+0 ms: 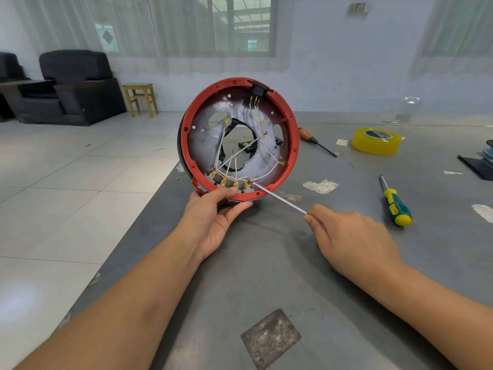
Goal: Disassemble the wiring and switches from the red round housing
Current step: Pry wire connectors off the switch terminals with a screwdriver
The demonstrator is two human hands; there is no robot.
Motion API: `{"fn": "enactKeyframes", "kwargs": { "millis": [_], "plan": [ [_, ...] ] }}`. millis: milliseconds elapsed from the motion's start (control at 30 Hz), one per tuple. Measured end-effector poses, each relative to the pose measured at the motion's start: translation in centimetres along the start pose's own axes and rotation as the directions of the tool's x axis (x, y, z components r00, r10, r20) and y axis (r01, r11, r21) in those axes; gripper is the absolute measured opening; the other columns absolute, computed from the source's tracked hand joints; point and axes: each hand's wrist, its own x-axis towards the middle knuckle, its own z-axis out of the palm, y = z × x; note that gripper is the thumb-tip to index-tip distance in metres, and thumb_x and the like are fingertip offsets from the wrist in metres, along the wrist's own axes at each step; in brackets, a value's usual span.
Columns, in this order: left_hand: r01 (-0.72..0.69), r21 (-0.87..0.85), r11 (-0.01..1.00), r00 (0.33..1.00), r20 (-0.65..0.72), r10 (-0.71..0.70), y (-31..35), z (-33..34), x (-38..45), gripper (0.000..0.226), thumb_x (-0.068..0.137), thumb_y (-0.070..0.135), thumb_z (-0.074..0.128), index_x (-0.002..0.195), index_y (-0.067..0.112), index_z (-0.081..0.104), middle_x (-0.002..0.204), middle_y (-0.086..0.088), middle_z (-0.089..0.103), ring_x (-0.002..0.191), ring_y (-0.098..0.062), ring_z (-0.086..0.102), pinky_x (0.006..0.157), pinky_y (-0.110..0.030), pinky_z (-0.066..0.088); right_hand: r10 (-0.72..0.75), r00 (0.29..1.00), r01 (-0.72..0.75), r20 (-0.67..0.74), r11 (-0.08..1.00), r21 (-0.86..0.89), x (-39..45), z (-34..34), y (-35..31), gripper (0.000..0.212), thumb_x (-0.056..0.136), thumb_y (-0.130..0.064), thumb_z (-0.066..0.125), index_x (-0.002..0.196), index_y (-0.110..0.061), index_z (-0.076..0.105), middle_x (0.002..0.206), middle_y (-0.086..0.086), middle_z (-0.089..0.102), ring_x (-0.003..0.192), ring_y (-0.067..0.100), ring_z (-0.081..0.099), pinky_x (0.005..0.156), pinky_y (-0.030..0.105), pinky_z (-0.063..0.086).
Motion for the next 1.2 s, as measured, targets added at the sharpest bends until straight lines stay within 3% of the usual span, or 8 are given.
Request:
{"fn": "enactKeyframes", "kwargs": {
  "millis": [300,467,567,733,833,900,1067,1200],
  "plan": [
    [-0.003,0.045,0.999,1.0,0.029,0.002,0.0,0.0,0.1,0.044,0.091,-0.016,0.063,0.123,0.01,0.049,0.085,-0.017,0.078,0.093,-0.042,0.079,0.079,-0.056,0.065,0.021,1.0,-0.02,-0.002,1.0,0.011,0.2,-0.3,0.2,0.039,0.102,-0.059,0.016,0.106,-0.032,0.044,0.078,-0.006,0.058,0.074,0.027,0.061,0.063,0.041,0.054],
    [0.043,0.055,0.998,0.999,0.017,-0.044,0.3,0.0,-0.2,0.056,0.093,-0.01,0.065,0.146,-0.006,0.046,0.116,-0.027,0.073,0.105,-0.043,0.076,0.076,-0.048,0.066,-0.046,0.997,0.043,-0.061,0.997,-0.058,-0.1,-0.7,0.4,0.037,0.102,-0.059,0.02,0.1,-0.033,0.046,0.073,-0.007,0.055,0.07,0.023,0.061,0.058,0.038,0.053],
    [0.076,0.051,0.996,0.997,0.026,-0.077,0.8,-0.1,-0.4,0.057,0.095,-0.006,0.067,0.149,-0.006,0.047,0.122,-0.028,0.072,0.108,-0.043,0.075,0.077,-0.047,0.066,-0.063,0.996,0.058,-0.066,0.995,-0.082,-0.2,-0.8,0.4,0.04,0.102,-0.06,0.02,0.099,-0.032,0.048,0.072,-0.007,0.055,0.07,0.022,0.061,0.057,0.036,0.052],
    [0.134,0.186,0.973,0.989,0.029,-0.142,1.9,-0.1,-0.6,0.053,0.087,0.0,0.075,0.137,-0.006,0.059,0.124,-0.025,0.073,0.111,-0.04,0.075,0.08,-0.043,0.066,-0.079,0.994,0.071,-0.078,0.993,-0.099,-0.1,-0.8,0.6,0.04,0.102,-0.06,0.02,0.102,-0.033,0.05,0.075,-0.008,0.055,0.072,0.022,0.062,0.057,0.035,0.051],
    [0.156,0.209,0.965,0.985,0.036,-0.167,2.6,-0.4,-0.7,0.043,0.072,0.002,0.08,0.114,-0.006,0.07,0.12,-0.025,0.075,0.108,-0.039,0.076,0.087,-0.046,0.065,-0.098,0.992,0.089,-0.08,0.991,-0.102,-0.1,-0.9,0.6,0.039,0.102,-0.06,0.02,0.101,-0.034,0.049,0.075,-0.008,0.055,0.072,0.022,0.062,0.058,0.035,0.052],
    [0.158,0.198,0.968,0.986,0.023,-0.165,3.0,-0.6,-0.6,0.029,0.077,0.001,0.079,0.105,-0.004,0.072,0.116,-0.025,0.075,0.107,-0.039,0.076,0.088,-0.05,0.063,-0.107,0.991,0.098,-0.085,0.99,-0.103,0.0,-0.9,0.6,0.039,0.102,-0.06,0.02,0.101,-0.034,0.049,0.074,-0.008,0.054,0.071,0.021,0.061,0.057,0.033,0.051],
    [0.157,0.205,0.966,0.987,0.006,-0.161,3.6,-1.1,-0.5,0.022,0.092,0.003,0.073,0.112,-0.002,0.066,0.119,-0.029,0.073,0.109,-0.044,0.074,0.092,-0.053,0.061,-0.127,0.987,0.117,-0.094,0.987,-0.105,0.2,-1.2,0.8,0.041,0.102,-0.06,0.018,0.103,-0.035,0.051,0.077,-0.009,0.056,0.073,0.02,0.062,0.055,0.031,0.05],
    [0.159,0.207,0.965,0.986,0.021,-0.167,3.3,-1.2,-0.4,0.006,0.093,-0.008,0.064,0.095,-0.003,0.066,0.112,-0.027,0.072,0.109,-0.043,0.074,0.096,-0.053,0.059,-0.156,0.983,0.144,-0.095,0.983,-0.117,0.2,-1.1,0.9,0.041,0.102,-0.061,0.016,0.103,-0.036,0.049,0.077,-0.01,0.056,0.071,0.018,0.062,0.054,0.032,0.052]
  ]
}}
